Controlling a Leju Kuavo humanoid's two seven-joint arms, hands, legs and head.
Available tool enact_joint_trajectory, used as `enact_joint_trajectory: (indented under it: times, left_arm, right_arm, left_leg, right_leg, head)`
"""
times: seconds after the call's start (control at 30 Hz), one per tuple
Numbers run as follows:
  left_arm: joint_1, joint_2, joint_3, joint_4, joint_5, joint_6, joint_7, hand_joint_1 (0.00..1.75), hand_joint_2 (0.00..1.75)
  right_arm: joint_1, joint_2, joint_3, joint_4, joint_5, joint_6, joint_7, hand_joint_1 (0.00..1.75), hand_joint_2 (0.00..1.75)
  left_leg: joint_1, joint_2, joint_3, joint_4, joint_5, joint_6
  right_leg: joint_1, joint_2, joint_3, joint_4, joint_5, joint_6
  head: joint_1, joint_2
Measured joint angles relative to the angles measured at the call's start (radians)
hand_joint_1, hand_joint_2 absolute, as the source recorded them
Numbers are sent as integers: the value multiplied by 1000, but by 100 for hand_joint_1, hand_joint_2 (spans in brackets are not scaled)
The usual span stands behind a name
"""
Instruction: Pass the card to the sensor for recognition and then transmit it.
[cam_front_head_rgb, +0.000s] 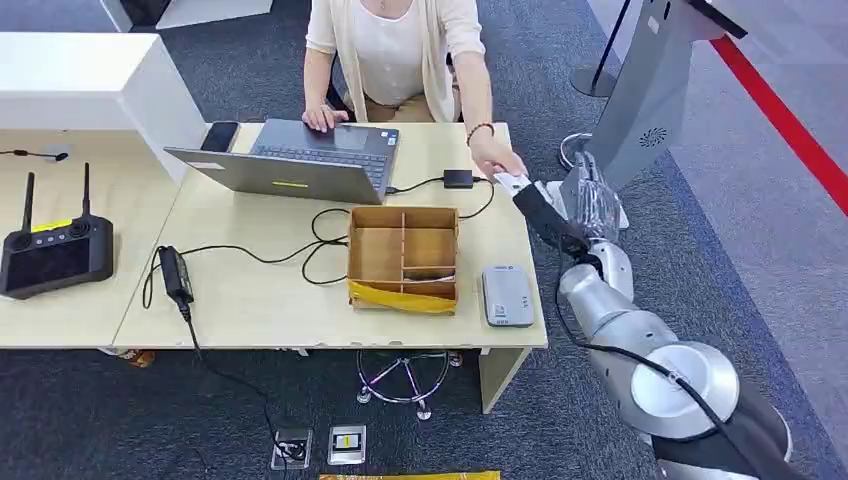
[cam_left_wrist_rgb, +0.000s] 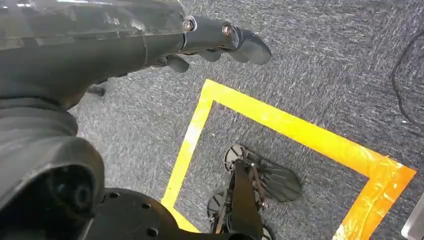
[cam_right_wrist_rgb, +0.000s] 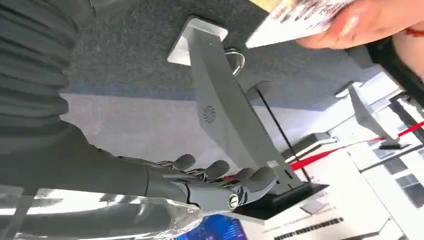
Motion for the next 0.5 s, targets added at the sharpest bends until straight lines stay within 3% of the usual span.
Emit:
enact_joint_trajectory:
  times: [0.5]
  left_arm:
    - [-6,0,-6,0,-20,-12,5,0,0]
  right_arm:
    - [-10,15,62,0,0,-3,-6,0,175]
  left_leg:
    - [0,0,0,0,0,0]
  right_leg:
    - [0,0,0,0,0,0]
  head:
    - [0,0]
